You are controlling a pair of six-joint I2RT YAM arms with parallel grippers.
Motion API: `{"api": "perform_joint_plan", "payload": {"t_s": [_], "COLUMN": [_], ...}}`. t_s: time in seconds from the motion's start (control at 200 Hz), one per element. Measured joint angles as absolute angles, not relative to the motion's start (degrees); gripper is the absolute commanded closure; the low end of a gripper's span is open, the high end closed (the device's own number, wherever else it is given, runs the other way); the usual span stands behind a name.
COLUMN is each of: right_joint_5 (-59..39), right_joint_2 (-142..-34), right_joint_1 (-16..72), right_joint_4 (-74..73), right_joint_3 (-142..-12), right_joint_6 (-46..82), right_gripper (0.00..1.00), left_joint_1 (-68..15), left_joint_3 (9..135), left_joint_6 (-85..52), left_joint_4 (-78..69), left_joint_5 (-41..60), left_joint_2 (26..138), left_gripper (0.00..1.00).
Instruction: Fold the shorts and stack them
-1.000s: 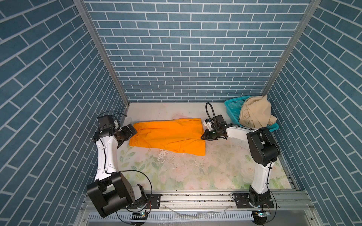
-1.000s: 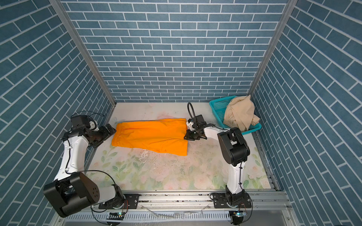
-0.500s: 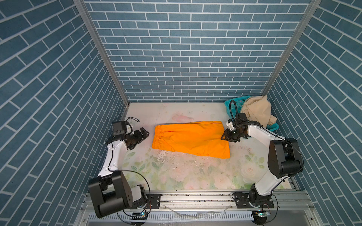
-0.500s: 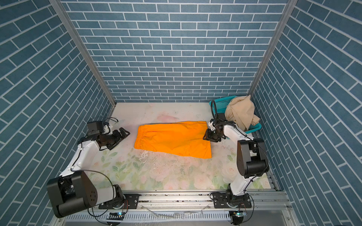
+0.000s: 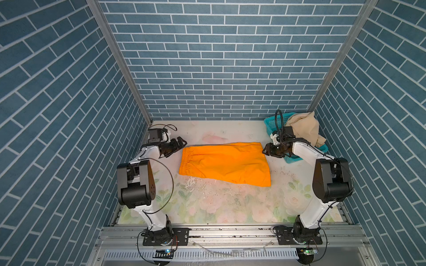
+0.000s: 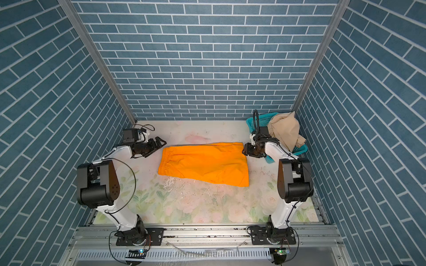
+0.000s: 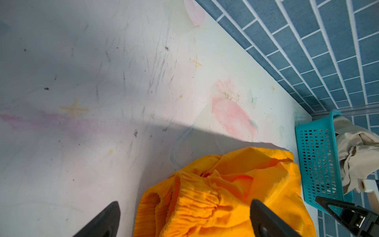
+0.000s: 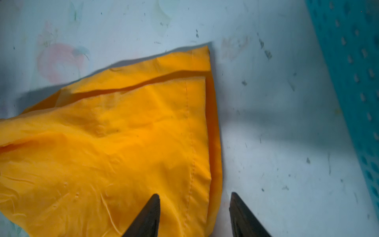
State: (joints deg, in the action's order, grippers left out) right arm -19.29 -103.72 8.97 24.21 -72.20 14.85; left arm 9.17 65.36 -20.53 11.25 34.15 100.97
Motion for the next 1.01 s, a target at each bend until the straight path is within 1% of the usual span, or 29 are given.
{"api": "perform_joint_plan", "payload": {"t_s": [0.225,0.29,0.355,0.415,0.46,0.47,0.52,0.53,0.535,0.575,0.595,0.675,0.73,0.785,0.825,0.93,1.005], "right_joint_5": [-20.5,-20.7,-20.9,-21.3,-21.8,-21.9,-22.4,-22.5,-22.5,-22.9,-22.9,-23.3,-23.2,-23.2,-23.1,-23.1,-23.0], "right_joint_2": [-112.0,-114.1,-115.6,-116.6,-117.3,-117.4,-117.8,-117.8,-117.8,-117.9,-117.9,-117.9,-117.9,-117.8,-117.8,-117.3,-116.3], "right_joint_1": [9.0,9.0,9.0,9.0,9.0,9.0,9.0,9.0,9.0,9.0,9.0,9.0,9.0,9.0,9.0,9.0,9.0], "right_joint_4": [20.9,20.2,19.7,19.5,19.2,19.1,18.6,18.5,18.4,18.1,18.1,17.5,17.4,17.4,17.4,17.5,17.6], "right_joint_3": [-76.9,-77.8,-78.2,-78.6,-79.0,-79.0,-79.3,-79.3,-79.3,-79.3,-79.4,-79.4,-79.4,-79.4,-79.4,-79.3,-79.3], "right_joint_6": [14.3,14.0,13.8,13.6,13.4,13.5,13.6,13.3,13.3,13.5,13.4,13.5,13.4,13.4,13.6,13.0,13.0], "right_gripper": [0.43,0.43,0.46,0.49,0.56,0.57,0.69,0.70,0.73,0.80,0.81,0.83,0.85,0.96,1.00,1.00,1.00], "left_joint_1": [6.9,6.2,5.6,5.0,4.6,4.6,4.0,3.9,3.8,3.4,3.3,2.9,2.7,2.7,2.7,2.7,2.7], "left_joint_3": [65.4,65.4,65.4,65.4,65.4,65.4,65.6,65.7,65.8,66.3,66.4,67.5,67.9,68.5,69.1,71.3,72.4], "left_joint_6": [-20.1,-20.1,-20.2,-20.0,-20.4,-20.2,-20.3,-20.4,-20.2,-19.9,-20.4,-20.3,-20.4,-20.0,-20.1,-19.8,-19.3], "left_joint_4": [11.2,11.2,11.2,11.2,11.3,11.3,11.5,11.6,11.6,11.7,11.9,12.6,13.2,14.0,14.7,16.8,18.3], "left_joint_5": [35.1,35.5,35.7,35.9,35.9,35.9,35.9,35.8,35.9,35.9,35.8,35.9,35.9,35.9,35.8,35.6,35.0], "left_joint_2": [103.6,103.7,103.7,103.8,103.9,103.9,104.3,104.4,104.5,105.1,105.4,106.7,107.1,107.1,107.1,107.0,106.8], "left_gripper": [0.01,0.04,0.08,0.15,0.20,0.21,0.27,0.29,0.29,0.36,0.39,0.45,0.53,0.63,0.68,0.81,0.85]}}
